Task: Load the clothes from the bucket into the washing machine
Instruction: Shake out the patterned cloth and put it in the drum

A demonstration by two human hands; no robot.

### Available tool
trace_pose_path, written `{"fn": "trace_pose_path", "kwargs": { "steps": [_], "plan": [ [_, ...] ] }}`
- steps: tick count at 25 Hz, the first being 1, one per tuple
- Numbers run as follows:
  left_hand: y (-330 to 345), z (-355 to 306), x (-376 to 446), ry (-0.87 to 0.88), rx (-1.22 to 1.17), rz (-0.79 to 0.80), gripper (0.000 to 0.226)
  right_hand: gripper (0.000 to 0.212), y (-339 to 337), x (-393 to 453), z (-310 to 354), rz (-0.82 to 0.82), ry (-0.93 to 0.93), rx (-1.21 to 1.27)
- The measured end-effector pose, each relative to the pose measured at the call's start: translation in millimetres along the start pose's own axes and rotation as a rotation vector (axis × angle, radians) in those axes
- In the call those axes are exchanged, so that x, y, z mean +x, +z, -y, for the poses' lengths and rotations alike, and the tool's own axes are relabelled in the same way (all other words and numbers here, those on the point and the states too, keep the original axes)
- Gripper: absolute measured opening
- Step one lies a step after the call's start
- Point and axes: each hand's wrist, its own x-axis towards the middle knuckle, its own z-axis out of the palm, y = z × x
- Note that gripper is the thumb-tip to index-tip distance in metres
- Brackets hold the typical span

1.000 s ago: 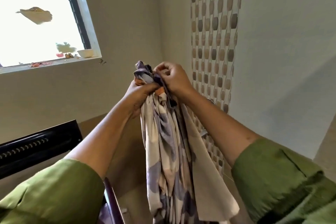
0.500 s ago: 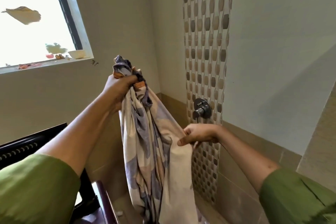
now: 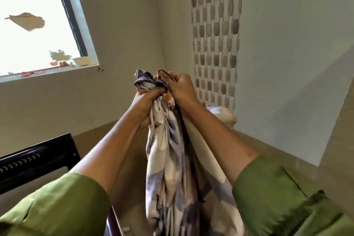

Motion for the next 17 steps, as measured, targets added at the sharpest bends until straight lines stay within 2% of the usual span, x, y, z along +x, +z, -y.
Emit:
{"fn": "trace_pose_path", "kwargs": {
  "steps": [5,8,9,10,12,13,14,16,17],
  "plan": [
    [-2.8,-2.9,-3.5,-0.086,0.295,-0.059,0.011,0.031,-24.5,-8.8,-4.7,0.204,0.031,-0.109],
    [-4.3,-3.3,-4.7,-0.076,0.35,-0.078,0.007,0.023,-36.3,-23.5,-18.2,0.436,0.06,-0.039],
    [-6.8,-3.2,-3.5,-0.07,0.364,-0.101,0.007,0.031,-42.0,-26.7,-25.2,0.529,0.073,-0.036],
    [-11.3,-4.2,-2.6,-0.068,0.375,-0.143,0.009,0.047,-49.5,-28.9,-32.8,0.6,0.098,-0.056],
    [-24.6,-8.4,0.4,-0.075,0.337,-0.244,0.009,0.072,-64.8,-32.5,-46.2,0.655,0.214,-0.191],
    [-31.3,-10.6,1.9,-0.076,0.296,-0.27,0.008,0.071,-72.7,-36.0,-54.1,0.672,0.28,-0.311],
    [-37.9,-12.0,3.0,-0.074,0.268,-0.282,0.008,0.06,-81.0,-39.2,-62.3,0.715,0.345,-0.448],
    [-47.2,-14.9,2.0,-0.061,0.262,-0.305,0.007,0.018,-94.7,-42.2,-76.1,0.827,0.474,-0.723],
    [-50.9,-16.3,1.1,-0.056,0.261,-0.312,0.007,0.011,-101.4,-41.5,-79.9,0.813,0.513,-0.8]
  ]
}}
